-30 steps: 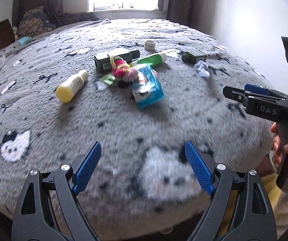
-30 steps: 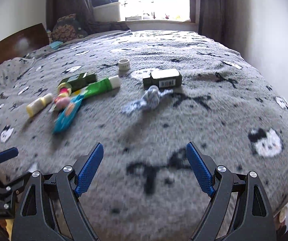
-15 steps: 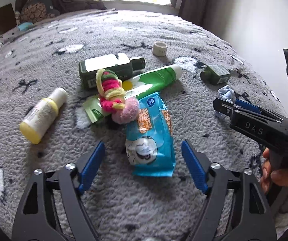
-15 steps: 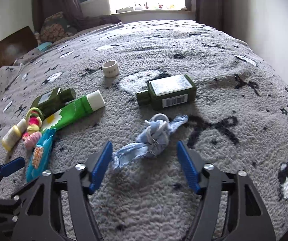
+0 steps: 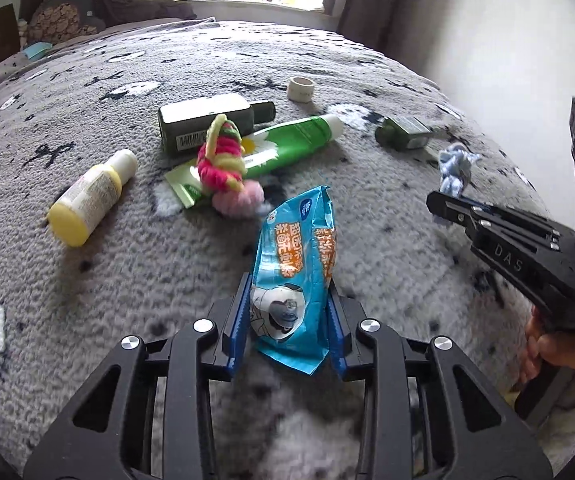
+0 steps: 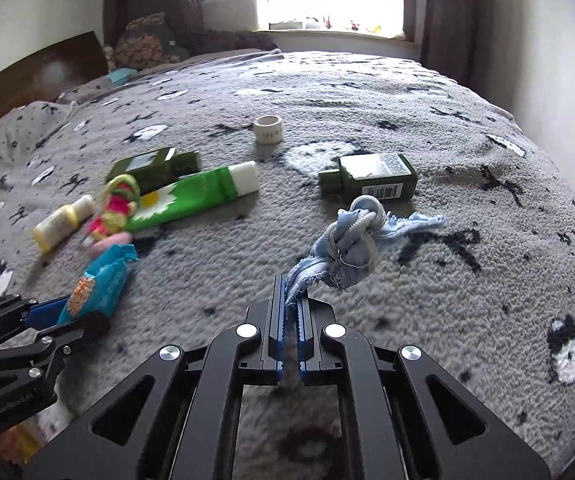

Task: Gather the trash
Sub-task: 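Grasp the blue snack packet with the left tool while the right tool grasps the knotted blue cloth, then lower both tools to the bin and release the packet and cloth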

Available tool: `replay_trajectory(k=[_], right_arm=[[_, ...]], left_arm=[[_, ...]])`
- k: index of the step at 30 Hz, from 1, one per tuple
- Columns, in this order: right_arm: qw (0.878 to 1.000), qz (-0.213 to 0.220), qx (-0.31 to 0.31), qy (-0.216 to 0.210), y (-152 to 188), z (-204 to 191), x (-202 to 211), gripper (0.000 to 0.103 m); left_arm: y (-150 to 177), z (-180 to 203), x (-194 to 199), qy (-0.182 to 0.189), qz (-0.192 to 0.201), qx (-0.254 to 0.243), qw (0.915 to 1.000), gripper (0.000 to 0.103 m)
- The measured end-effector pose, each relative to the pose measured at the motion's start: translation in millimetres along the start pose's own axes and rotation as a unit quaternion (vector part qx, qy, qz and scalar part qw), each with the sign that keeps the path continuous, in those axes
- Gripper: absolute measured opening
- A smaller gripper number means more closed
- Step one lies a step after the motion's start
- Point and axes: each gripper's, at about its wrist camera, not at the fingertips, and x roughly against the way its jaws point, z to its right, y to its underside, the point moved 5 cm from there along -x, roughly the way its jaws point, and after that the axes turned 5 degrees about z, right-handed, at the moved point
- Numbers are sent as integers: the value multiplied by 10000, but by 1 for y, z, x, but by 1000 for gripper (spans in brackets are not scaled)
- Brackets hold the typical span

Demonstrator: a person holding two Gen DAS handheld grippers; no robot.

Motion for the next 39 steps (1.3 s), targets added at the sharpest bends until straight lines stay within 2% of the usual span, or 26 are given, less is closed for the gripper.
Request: replay_trajectory(k=[8,14,18,22,26,33,39], right_arm=[[9986,217,188,-434,28,-22,54,6],[9957,412,316,-763,66,-43,104,6],[9944,364,439,-895,97,-57,125,6],[9944,255,510,-892,125,-66,136,6],[9941,8,506,-964,154,-74,138,6],[9895,-695,223,-1249,206,-83,120,6],[9737,-1578,-237,-1628,252,-87,91,6]], left_arm=[[34,8,52,117,246,-200,9994,30],[71,15,95,167,442,-420,9980,30],[103,15,111,302,345,-394,9982,30],[141,14,113,349,67,-408,9985,30],[176,12,105,370,-262,-330,9984,30],[230,20,79,524,-959,-224,9938,30],[259,14,45,439,-1481,-190,9878,30]])
